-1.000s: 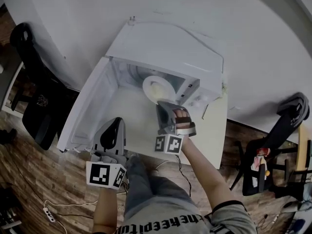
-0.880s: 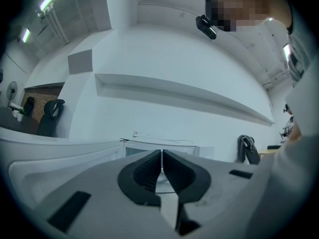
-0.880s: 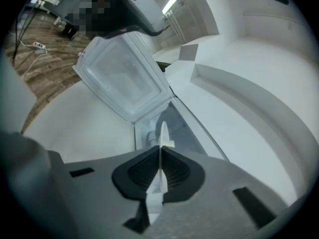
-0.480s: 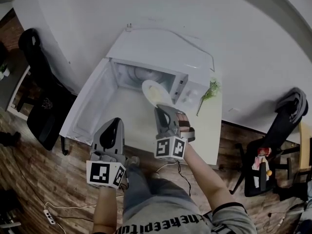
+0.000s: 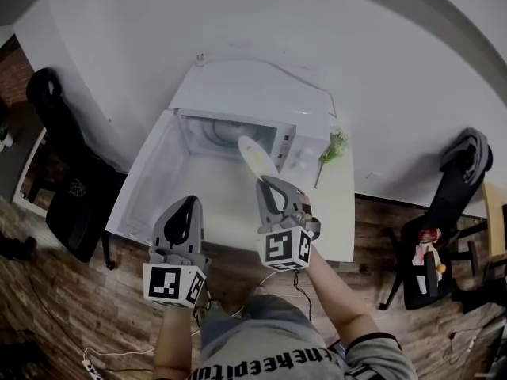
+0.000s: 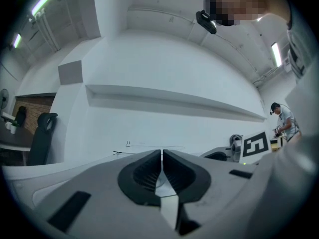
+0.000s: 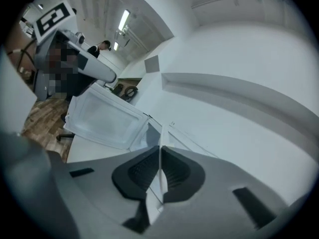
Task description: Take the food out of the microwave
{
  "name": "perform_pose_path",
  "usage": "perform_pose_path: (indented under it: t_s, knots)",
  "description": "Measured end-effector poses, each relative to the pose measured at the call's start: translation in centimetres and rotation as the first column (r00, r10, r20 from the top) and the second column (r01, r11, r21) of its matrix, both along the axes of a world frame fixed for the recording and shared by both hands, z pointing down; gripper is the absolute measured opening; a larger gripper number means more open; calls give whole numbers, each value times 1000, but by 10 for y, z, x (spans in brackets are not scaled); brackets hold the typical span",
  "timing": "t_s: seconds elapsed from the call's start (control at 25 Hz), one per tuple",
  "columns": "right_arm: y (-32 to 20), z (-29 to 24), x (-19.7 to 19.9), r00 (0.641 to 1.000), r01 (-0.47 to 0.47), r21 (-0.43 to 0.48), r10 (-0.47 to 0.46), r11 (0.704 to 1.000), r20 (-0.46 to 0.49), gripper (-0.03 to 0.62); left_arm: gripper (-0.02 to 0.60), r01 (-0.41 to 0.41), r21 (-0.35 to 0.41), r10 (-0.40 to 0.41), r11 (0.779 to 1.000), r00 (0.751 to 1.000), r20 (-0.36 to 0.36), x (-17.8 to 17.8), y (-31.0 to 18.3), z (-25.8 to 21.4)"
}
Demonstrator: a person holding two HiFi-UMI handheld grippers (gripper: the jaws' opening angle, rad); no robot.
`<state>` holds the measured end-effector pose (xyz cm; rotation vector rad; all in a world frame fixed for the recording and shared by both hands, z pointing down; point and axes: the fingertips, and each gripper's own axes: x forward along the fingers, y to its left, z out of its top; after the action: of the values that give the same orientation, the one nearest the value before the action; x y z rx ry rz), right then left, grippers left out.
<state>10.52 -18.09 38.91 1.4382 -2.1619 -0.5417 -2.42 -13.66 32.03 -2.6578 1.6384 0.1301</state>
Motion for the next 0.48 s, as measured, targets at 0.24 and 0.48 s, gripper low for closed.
perform_pose_path:
  t_s: [0.24, 0.48]
  knots:
    - [11, -19, 0, 987, -85, -12, 86, 996, 133, 17, 14, -51, 14, 51, 999, 999, 11, -17, 1, -13]
    - [29, -40, -4, 956, -126, -15, 126, 992, 265, 17, 14, -111, 35, 111, 993, 994, 8, -26, 1, -25]
